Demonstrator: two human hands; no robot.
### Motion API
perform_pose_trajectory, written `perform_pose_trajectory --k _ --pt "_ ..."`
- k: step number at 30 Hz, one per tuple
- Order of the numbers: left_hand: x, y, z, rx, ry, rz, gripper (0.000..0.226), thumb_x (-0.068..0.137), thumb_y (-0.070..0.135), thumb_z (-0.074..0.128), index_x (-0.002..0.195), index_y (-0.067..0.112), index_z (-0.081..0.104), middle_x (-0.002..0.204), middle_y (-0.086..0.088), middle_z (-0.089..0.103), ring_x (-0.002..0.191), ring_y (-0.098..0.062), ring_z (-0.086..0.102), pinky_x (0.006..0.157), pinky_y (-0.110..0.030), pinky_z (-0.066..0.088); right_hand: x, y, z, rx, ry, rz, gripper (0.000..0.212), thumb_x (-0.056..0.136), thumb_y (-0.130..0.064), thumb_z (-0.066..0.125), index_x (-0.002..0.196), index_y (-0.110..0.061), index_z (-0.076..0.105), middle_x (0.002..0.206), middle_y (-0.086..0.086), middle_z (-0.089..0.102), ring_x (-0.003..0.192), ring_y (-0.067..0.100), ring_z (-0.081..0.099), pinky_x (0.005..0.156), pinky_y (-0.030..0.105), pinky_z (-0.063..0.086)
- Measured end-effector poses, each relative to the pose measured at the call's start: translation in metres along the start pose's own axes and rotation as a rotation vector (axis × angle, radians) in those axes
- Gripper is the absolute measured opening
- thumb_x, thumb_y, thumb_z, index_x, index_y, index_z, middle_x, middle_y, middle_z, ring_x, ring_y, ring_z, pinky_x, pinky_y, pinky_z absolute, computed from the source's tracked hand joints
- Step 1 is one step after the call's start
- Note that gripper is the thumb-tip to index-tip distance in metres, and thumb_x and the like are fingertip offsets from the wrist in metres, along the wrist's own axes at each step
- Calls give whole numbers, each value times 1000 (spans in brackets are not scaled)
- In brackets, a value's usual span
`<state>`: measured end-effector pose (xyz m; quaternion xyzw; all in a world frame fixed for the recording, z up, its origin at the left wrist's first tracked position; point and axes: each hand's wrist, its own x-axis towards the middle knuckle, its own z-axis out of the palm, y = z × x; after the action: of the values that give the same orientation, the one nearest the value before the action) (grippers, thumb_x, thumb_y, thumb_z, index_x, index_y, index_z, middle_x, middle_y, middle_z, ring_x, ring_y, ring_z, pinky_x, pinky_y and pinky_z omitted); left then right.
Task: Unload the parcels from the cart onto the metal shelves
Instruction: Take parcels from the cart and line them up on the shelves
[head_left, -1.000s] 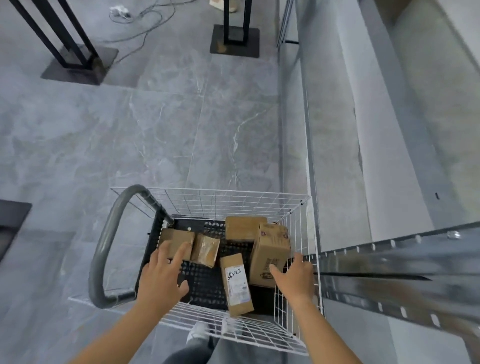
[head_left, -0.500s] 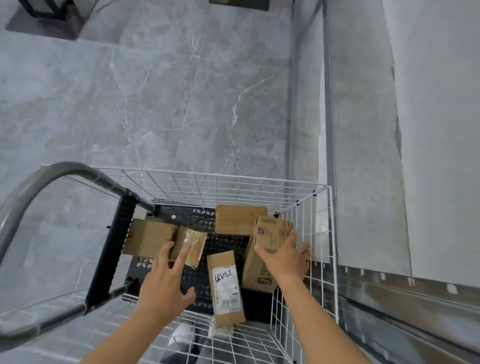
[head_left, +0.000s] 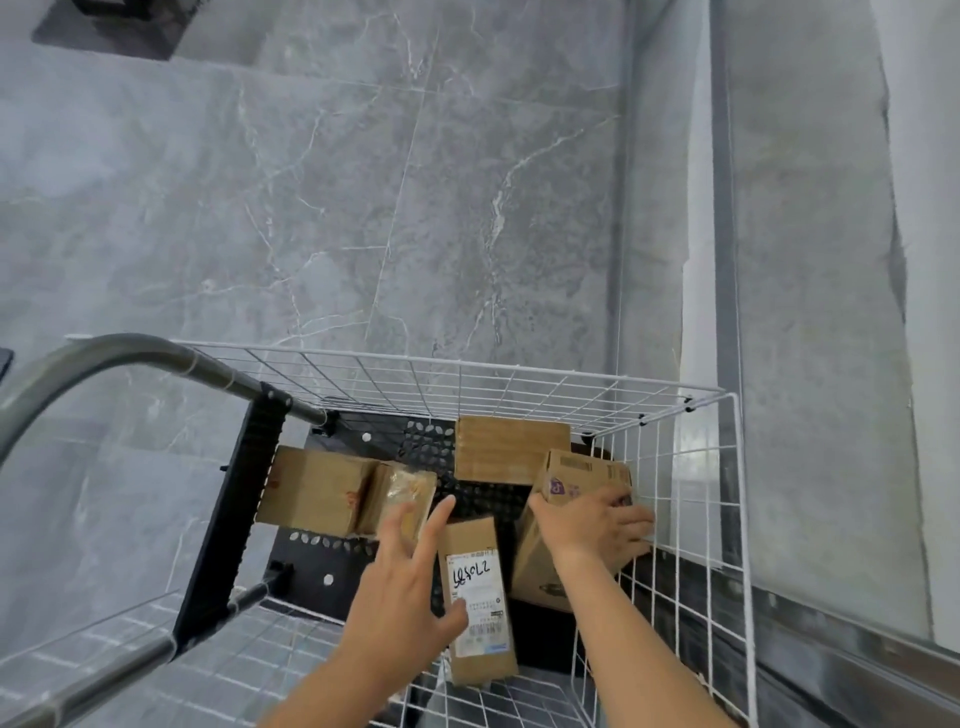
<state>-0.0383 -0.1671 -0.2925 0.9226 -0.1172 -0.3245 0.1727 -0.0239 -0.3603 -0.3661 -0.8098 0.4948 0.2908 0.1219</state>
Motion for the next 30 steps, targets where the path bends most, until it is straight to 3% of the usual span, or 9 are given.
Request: perform_pose_trajectory --k 6,9,12,17,20,22,24,27,30 --pt "-6 19 -17 -1 -109 -28 93 81 52 60 146 39 -6 150 4 -7 89 -11 54 80 -27 49 -25 19 -21 72 -94 33 138 59 -73 71 150 -6 -8 142 32 29 128 43 35 106 51 34" --pt "-20 28 -38 21 -187 -49 87 85 49 57 147 36 -3 152 2 -6 107 -19 55 87 -32 49 -59 38 -43 175 -29 -70 140 55 -70 75 150 -9 -7 144 30 26 131 43 31 109 53 29" --pt "-35 38 -65 37 -225 -61 73 91 40 52 148 29 8 149 -2 9 114 -24 51 90 -36 48 -110 63 -64 274 125 -259 142 46 -75 72 151 -10 1 141 26 31 129 43 33 107 56 29" --pt "-58 56 -125 -109 -233 -20 48 98 30 37 143 22 23 133 -6 45 109 -23 53 94 -41 45 -200 90 -110 318 378 -472 143 30 -60 76 151 -19 11 133 23 42 120 44 43 98 65 37" --pt "-83 82 -177 -280 -231 17 47 101 37 31 141 12 25 112 -7 59 94 -20 59 81 -31 46 -252 89 -147 390 538 -554 123 36 -59 69 145 -13 32 128 19 50 116 38 47 97 58 39" --pt "-111 105 -217 -379 -276 42 59 99 51 22 143 13 17 118 -8 60 104 -24 59 86 -30 42 -283 90 -171 344 741 -719 82 68 -43 72 138 -14 41 119 22 61 111 35 52 97 51 39" --pt "-144 124 -255 -550 -289 35 74 89 67 23 146 22 8 130 -1 54 113 -21 55 94 -29 37 -305 89 -195 262 964 -863 36 98 -31 45 129 -13 46 107 25 67 103 35 53 97 46 38" --pt "-186 139 -303 -891 -292 -39 103 65 86 48 142 37 0 122 16 52 107 -10 56 100 -28 38 -331 91 -225 274 1122 -978 30 101 -35 35 110 -10 49 112 20 54 117 31 48 109 41 29" --pt "-215 145 -340 -987 -294 -52 119 43 83 64 138 43 4 116 13 50 104 -14 57 100 -35 42 -360 86 -256 303 1262 -1138 34 97 -44 41 106 -13 49 112 19 47 143 16 25 114 41 25"
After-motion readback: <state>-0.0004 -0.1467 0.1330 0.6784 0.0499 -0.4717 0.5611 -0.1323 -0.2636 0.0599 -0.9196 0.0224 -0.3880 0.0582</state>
